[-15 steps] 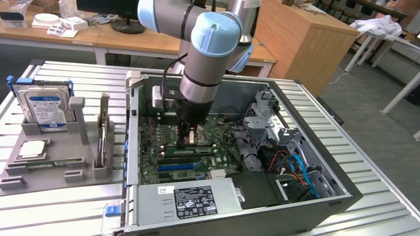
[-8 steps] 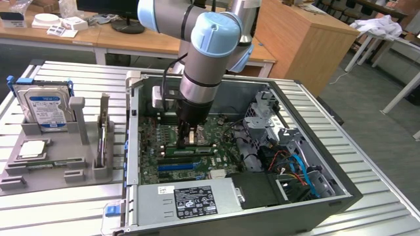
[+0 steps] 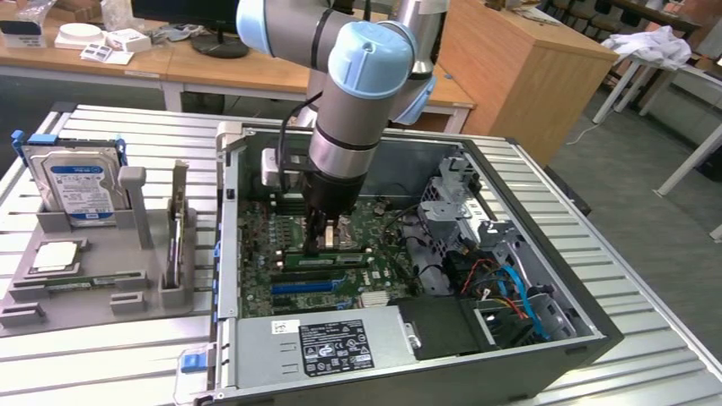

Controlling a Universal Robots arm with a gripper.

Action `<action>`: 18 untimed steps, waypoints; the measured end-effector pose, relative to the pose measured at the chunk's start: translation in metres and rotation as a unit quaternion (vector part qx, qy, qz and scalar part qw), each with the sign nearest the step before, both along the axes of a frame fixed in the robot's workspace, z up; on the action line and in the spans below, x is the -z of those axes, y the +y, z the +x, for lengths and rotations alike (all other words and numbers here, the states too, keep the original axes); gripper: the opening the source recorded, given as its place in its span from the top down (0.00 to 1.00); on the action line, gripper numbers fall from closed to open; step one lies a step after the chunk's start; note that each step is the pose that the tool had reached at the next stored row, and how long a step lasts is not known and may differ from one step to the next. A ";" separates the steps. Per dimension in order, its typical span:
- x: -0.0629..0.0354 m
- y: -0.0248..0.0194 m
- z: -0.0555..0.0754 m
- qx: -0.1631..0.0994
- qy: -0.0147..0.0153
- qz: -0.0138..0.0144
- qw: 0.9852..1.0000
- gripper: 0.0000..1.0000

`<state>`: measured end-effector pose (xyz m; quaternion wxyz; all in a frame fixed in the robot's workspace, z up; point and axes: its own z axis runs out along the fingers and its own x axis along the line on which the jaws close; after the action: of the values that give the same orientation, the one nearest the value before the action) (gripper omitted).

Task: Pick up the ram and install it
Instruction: 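Press down the ram until it locks into place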

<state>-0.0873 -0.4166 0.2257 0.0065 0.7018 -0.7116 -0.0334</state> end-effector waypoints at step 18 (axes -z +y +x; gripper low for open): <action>0.0018 -0.0004 0.000 0.000 0.000 0.000 1.000 0.89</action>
<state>-0.0873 -0.4170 0.2238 0.0066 0.7018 -0.7116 -0.0333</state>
